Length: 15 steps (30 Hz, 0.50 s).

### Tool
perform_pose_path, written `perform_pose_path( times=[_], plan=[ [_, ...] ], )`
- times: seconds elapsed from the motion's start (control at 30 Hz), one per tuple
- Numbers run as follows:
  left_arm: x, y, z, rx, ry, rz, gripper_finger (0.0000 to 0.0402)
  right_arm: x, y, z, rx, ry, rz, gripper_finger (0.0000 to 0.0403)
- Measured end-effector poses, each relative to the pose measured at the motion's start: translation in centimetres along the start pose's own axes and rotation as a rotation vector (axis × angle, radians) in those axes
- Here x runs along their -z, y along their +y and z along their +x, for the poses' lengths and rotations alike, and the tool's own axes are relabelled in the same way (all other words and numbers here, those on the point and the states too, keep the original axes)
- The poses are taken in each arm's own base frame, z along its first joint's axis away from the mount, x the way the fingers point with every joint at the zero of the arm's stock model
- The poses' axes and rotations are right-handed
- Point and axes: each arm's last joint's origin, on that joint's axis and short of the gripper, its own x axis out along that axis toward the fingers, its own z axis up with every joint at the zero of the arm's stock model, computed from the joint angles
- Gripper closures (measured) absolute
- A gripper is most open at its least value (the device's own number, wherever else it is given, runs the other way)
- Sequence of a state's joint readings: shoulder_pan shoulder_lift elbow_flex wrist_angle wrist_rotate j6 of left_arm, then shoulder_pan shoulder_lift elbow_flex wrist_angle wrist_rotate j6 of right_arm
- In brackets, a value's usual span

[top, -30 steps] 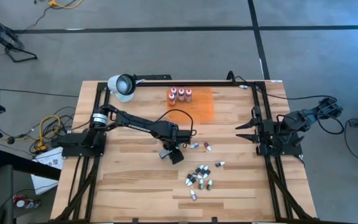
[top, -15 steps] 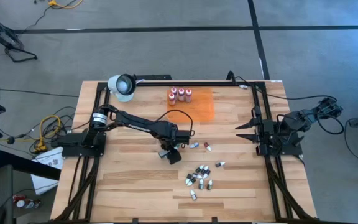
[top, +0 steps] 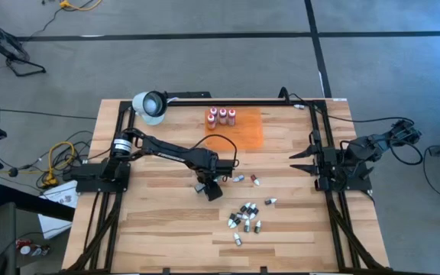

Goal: Pick & Place food coloring
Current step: Put the large green food coloring bottle into the orange bin

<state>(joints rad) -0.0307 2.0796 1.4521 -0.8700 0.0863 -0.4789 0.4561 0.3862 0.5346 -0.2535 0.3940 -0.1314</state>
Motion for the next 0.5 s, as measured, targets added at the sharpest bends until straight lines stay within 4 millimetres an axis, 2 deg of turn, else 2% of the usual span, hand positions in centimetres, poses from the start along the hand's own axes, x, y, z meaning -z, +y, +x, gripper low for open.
perform_pose_path(
  times=[0.5],
  plan=[
    [-0.08,-0.04,-0.01,0.005,-0.010,0.004,0.0234,0.00,0.00,0.00,0.000,0.000,0.000,0.0297]
  ],
)
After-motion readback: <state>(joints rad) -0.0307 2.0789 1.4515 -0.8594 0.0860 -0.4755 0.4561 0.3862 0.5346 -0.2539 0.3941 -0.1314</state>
